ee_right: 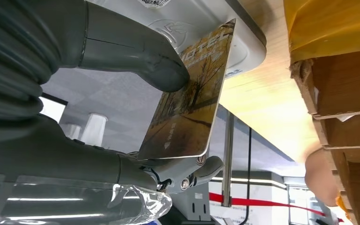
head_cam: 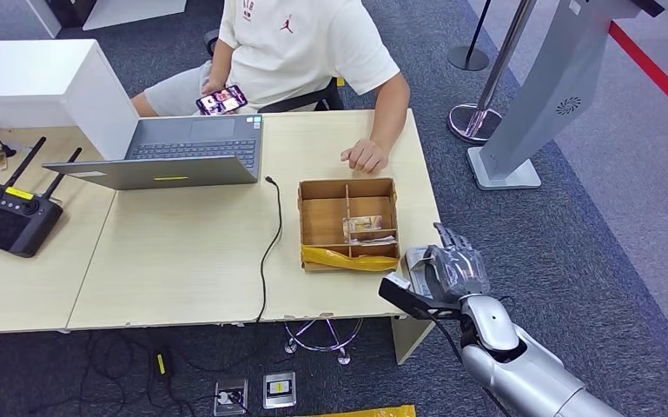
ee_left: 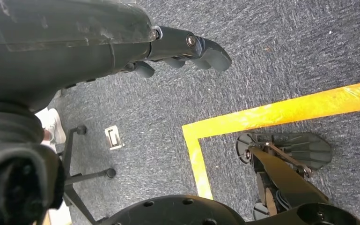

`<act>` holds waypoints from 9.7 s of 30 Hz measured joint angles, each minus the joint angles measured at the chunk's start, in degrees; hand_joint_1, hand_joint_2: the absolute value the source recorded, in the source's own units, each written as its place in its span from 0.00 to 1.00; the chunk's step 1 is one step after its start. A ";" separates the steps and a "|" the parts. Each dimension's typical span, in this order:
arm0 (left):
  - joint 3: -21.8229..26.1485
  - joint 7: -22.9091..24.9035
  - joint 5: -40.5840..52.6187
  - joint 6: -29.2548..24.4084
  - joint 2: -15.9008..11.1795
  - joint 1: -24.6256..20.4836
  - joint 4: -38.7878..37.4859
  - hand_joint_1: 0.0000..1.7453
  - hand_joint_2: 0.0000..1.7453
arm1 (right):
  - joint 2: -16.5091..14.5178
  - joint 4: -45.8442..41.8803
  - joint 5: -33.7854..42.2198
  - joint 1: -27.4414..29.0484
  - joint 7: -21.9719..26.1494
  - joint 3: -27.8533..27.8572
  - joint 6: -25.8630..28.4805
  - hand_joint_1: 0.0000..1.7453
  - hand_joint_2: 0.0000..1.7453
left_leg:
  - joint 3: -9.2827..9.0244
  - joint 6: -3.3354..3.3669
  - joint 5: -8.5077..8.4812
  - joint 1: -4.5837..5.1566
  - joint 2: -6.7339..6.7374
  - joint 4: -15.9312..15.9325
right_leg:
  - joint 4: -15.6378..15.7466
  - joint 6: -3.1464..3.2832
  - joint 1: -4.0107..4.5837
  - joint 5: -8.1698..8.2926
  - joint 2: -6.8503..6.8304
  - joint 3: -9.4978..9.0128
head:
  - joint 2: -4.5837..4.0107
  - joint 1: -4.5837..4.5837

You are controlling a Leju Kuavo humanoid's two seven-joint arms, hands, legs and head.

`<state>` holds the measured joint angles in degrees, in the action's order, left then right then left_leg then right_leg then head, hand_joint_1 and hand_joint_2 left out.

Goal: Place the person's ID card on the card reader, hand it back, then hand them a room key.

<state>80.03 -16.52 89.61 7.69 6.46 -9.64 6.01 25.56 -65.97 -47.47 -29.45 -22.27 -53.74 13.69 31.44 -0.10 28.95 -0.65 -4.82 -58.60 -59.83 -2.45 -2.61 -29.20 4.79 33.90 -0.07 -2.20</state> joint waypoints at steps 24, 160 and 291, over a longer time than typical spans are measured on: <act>0.16 -0.17 0.00 0.00 -0.21 0.00 -0.01 0.00 0.00 | 2.48 -4.21 -6.46 -6.94 -4.56 3.98 4.05 1.00 1.00 | 0.00 0.00 -0.01 0.00 0.03 0.00 | 0.00 0.00 0.00 0.03 0.03 -0.01 | 0.00 0.01; -0.26 0.37 0.02 0.00 0.36 -0.71 -0.50 0.00 0.00 | -10.75 3.43 -9.73 -7.56 4.39 -3.74 1.61 0.00 1.00 | -0.04 -0.07 0.05 -0.15 0.20 0.01 | 0.07 0.01 0.15 0.03 0.20 -0.03 | 0.00 -0.01; -6.03 1.96 0.02 0.00 1.69 -2.33 -1.16 0.00 0.00 | -13.74 15.19 -5.34 -35.86 0.34 -10.68 -8.95 0.11 1.00 | -0.01 -0.07 0.04 -0.16 0.18 0.00 | 0.07 0.03 0.15 0.06 0.20 -0.02 | 0.00 -0.01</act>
<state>74.00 -14.56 89.64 7.69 8.15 -11.97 4.85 11.82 -50.78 -52.82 -65.30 -21.93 -64.42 4.73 31.43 -0.17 28.99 -0.81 -4.64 -58.61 -59.76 -2.42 -2.47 -29.14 5.00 33.88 -0.07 -2.21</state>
